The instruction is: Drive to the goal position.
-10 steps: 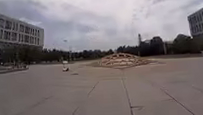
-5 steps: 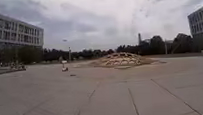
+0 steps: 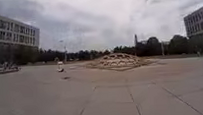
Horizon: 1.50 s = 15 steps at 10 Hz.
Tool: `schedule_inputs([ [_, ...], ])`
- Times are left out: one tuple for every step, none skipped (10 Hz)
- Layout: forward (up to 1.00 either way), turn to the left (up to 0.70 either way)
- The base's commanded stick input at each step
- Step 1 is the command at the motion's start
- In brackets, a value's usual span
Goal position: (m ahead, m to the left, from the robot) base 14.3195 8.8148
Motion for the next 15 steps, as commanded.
schedule_inputs([
  [0.70,0.00],
  [0.70,0.00],
  [0.70,0.00],
  [0.70,0.00],
  [0.70,0.00],
  [0.70,0.00],
  [0.70,0.00],
  [0.70,0.00],
  [0.70,0.00],
  [0.70,0.00],
  [0.70,0.00],
  [0.70,0.00],
  [0.70,0.00],
  [0.70,0.00],
  [0.70,0.00],
])
